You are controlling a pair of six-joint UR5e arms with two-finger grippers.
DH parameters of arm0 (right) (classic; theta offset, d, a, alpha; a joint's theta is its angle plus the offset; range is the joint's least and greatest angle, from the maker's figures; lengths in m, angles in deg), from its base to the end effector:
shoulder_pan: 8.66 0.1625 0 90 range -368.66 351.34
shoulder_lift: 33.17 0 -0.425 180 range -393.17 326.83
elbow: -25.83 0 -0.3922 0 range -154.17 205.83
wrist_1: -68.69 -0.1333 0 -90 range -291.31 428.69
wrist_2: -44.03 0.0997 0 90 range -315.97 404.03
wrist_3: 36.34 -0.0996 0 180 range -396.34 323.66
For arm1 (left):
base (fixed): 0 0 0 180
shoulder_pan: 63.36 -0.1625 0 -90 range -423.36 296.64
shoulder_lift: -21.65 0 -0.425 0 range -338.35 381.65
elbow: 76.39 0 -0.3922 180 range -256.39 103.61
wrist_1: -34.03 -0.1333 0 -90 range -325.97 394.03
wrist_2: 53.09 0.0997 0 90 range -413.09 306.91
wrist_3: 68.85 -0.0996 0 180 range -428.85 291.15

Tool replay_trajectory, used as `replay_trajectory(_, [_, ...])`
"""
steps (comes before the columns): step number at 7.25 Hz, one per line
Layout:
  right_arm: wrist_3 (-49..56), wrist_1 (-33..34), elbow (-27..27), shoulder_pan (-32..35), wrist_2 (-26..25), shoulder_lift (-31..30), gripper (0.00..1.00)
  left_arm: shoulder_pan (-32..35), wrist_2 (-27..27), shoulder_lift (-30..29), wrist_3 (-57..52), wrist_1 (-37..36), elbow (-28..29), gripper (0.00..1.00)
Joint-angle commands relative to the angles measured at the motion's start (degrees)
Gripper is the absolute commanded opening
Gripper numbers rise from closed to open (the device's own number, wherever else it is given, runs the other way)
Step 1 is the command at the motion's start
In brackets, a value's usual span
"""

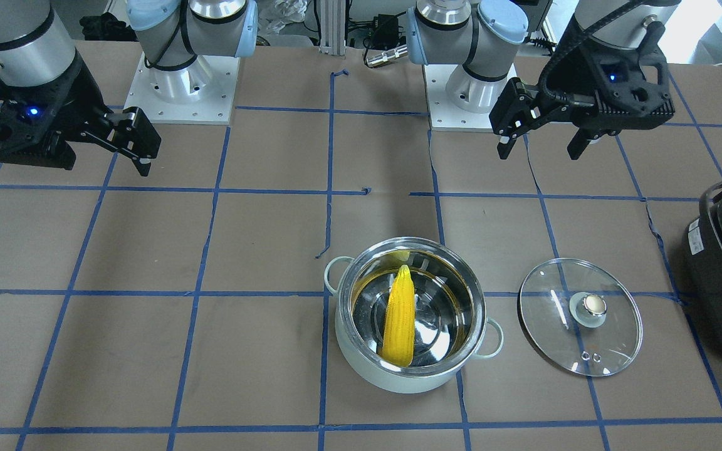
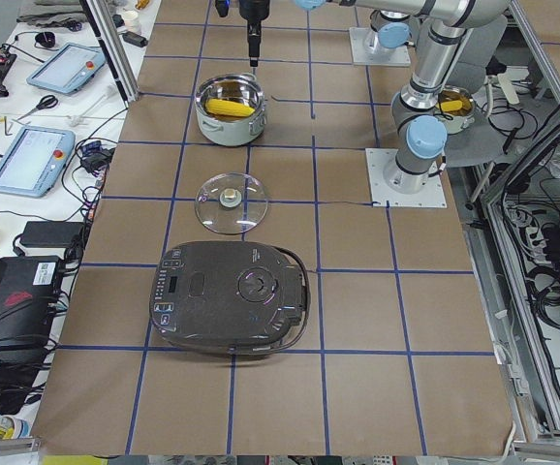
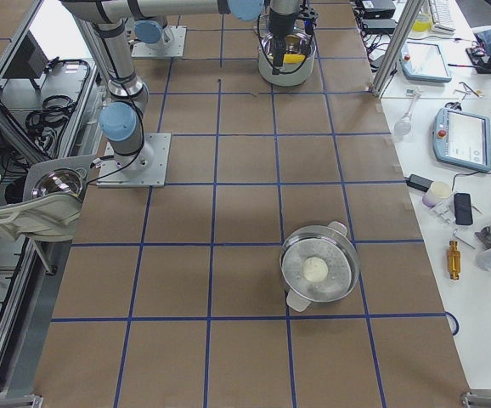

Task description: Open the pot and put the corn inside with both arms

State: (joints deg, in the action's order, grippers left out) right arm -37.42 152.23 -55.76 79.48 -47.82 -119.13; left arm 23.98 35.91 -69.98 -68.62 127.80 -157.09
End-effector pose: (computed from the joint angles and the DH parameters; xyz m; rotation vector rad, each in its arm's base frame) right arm 0.1132 -0.5210 0.5132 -0.0788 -3.1080 -0.0571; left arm -0.1114 -0.5127 0.5471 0.0778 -3.1228 0.1069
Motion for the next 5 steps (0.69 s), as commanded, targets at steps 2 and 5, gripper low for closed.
replay_trajectory(2, [0.8, -0.2, -2.0, 0.1, 4.2, -1.8, 1.00, 0.7, -0.1, -0.5, 0.3, -1.7, -0.2, 1.00])
replay_trajectory(5, [0.1, -0.3, -2.1, 0.1, 2.6, -1.8, 1.00, 0.9, -0.1, -0.7, 0.2, -4.6, -0.6, 1.00])
